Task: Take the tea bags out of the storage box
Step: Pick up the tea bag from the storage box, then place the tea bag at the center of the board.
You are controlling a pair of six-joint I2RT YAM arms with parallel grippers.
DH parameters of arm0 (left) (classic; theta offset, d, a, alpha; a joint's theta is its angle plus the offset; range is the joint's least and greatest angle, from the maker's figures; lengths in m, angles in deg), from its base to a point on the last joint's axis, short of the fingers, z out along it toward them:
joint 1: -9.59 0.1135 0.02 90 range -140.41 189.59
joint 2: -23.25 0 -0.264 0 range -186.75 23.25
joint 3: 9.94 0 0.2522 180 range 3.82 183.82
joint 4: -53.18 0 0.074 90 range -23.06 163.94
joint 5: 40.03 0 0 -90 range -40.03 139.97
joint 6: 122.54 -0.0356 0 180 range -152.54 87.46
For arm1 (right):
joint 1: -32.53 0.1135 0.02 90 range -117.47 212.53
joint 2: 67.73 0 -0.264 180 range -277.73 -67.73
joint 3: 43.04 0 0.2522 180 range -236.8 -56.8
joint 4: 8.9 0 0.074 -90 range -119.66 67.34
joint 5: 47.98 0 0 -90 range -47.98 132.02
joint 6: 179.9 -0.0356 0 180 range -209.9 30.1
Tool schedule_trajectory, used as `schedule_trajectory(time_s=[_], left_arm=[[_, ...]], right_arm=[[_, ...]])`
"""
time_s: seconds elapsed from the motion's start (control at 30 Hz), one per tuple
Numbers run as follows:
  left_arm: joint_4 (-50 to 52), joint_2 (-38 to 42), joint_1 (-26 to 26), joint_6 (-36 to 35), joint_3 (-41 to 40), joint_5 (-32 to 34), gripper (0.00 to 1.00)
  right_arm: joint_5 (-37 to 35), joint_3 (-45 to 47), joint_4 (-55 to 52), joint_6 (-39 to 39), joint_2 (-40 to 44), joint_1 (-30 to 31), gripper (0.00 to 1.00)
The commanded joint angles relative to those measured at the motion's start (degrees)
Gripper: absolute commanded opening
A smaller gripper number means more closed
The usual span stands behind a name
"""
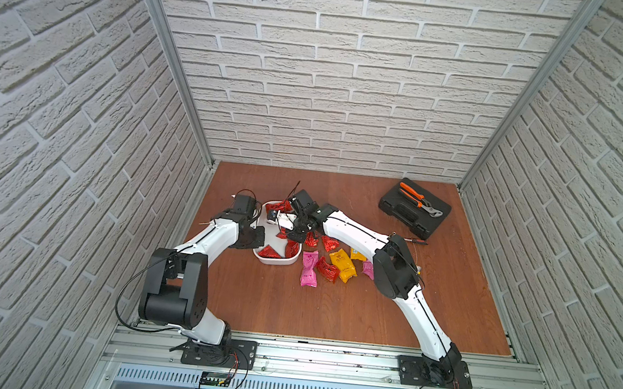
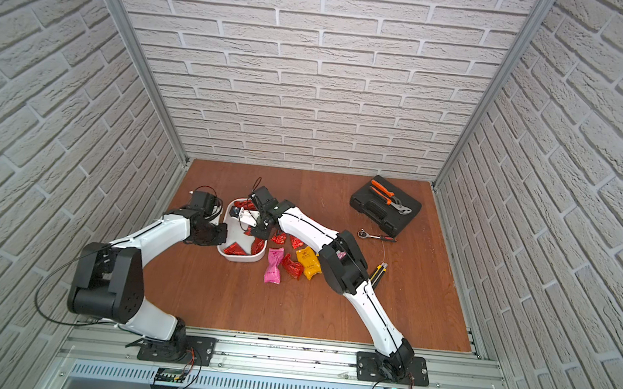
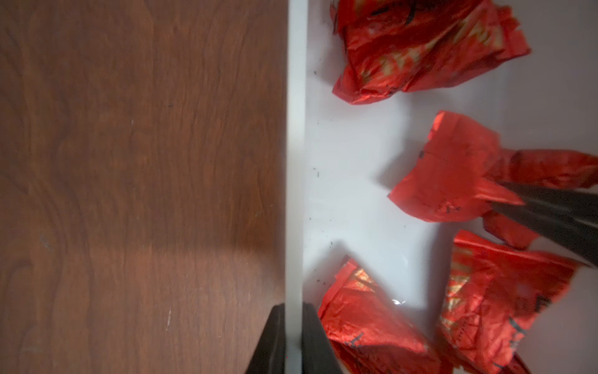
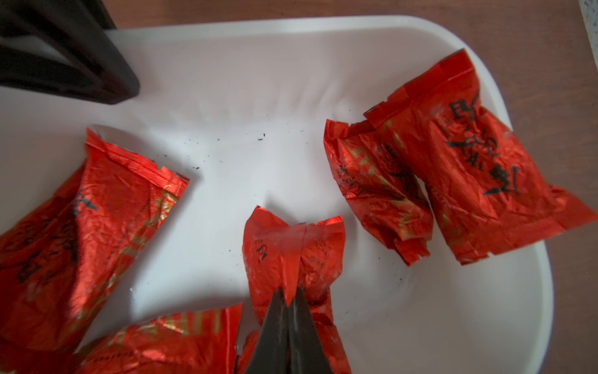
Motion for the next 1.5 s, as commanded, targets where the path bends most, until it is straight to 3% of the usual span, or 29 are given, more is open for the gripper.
schedule_trajectory(time_s=[0.0,0.23,0.33,0.5,0.6,0.77,1.0,1.2,1.47], left_arm=[[0.6,0.8,-0.3,-0.1,-0.3,0.0,0.20],[-0.6,2.1,-0.3,0.7,-0.7,1.4,0.41],[-1.2,3.6,-0.3,1.6,-0.7,1.8,0.47],[-0.4,7.8,-0.4,1.5,1.8,2.8,0.54],[1.5,8.7,-1.4,1.9,4.3,4.7,0.55],[4.7,6.2,-6.1,2.0,9.8,4.9,0.55],[4.3,0.2,-12.4,6.9,12.6,2.0,0.55],[5.9,-5.3,-13.1,10.3,15.6,-0.9,0.55],[7.3,-11.3,-13.2,14.0,18.4,-0.2,0.59]], right_arm=[[2.6,3.5,5.9,-5.6,8.6,-0.1,0.03],[-4.9,18.3,18.5,-17.9,19.3,-0.8,0.03],[-14.4,22.6,19.6,-26.2,22.6,-1.5,0.03],[-32.0,26.1,9.1,-44.4,25.2,-4.9,0.03],[-32.0,27.9,4.4,-52.6,25.2,-7.7,0.03],[-30.8,30.4,4.1,-59.4,24.7,-11.1,0.03],[-29.3,29.2,3.2,-61.6,20.8,-15.1,0.03],[-26.5,30.7,8.0,-59.8,18.3,-17.1,0.11],[-24.4,35.9,12.5,-54.3,24.9,-17.8,0.49]])
